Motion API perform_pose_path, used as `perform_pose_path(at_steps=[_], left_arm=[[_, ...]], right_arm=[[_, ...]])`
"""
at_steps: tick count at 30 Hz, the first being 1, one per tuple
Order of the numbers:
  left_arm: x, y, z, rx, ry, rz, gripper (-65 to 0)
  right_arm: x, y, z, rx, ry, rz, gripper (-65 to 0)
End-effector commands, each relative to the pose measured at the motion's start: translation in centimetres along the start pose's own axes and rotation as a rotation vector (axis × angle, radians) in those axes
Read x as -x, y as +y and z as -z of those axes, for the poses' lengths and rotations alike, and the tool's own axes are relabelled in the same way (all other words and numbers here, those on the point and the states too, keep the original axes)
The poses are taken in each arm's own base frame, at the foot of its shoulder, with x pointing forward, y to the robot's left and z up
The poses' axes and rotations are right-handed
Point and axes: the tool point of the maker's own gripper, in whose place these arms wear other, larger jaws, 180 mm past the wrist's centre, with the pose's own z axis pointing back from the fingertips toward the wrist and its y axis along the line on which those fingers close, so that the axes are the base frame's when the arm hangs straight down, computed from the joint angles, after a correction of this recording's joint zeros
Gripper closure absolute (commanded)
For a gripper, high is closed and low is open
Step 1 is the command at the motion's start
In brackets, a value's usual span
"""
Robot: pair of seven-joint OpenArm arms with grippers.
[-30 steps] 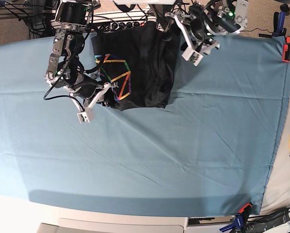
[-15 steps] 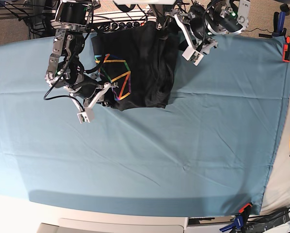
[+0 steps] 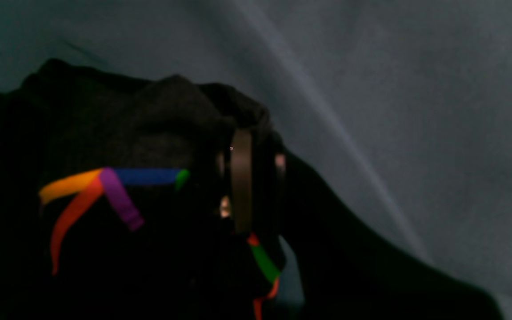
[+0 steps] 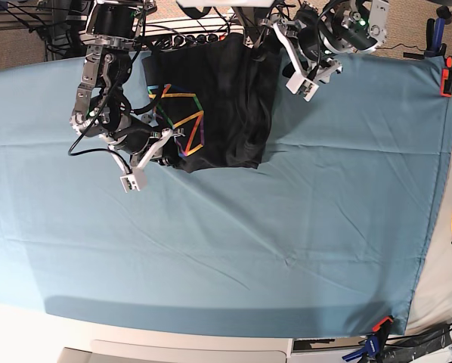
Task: Fold the T-shirt properly
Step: 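Move the left gripper to the shirt's edge opposite the right gripper and grasp it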
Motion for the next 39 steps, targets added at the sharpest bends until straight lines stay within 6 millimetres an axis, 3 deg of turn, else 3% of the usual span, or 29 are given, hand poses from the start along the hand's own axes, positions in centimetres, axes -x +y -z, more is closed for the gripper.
perform_pose_path(at_steps=[1,12,20,28,33,39], left_arm=[[-0.5,-0.8,-0.3,0.033,-0.031,-0.014,-46.6],[-0.7,-1.9,-0.2,0.082,-0.054,-0.045,-46.6],[-0.8,-3.9,0.6,0.115,-0.05,-0.005,-46.6],[-0.8,-3.2,0.7,0.069,-0.05,0.02,-46.5],[-0.7,-2.6,0.8,0.038,-0.046,0.015,-41.5],[-0.8,-2.7,0.7,0.046,-0.048,0.009,-41.3]], right_arm=[[-1.7,0.0,-0.4,-0.002,-0.053,-0.02,0.0],[-1.7,0.0,-0.4,-0.002,-0.053,-0.02,0.0],[-1.7,0.0,-0.4,-0.002,-0.053,-0.02,0.0],[-1.7,0.0,-0.4,-0.002,-0.053,-0.02,0.0],[-1.7,0.0,-0.4,-0.002,-0.053,-0.02,0.0],[-1.7,0.0,-0.4,-0.002,-0.053,-0.02,0.0]])
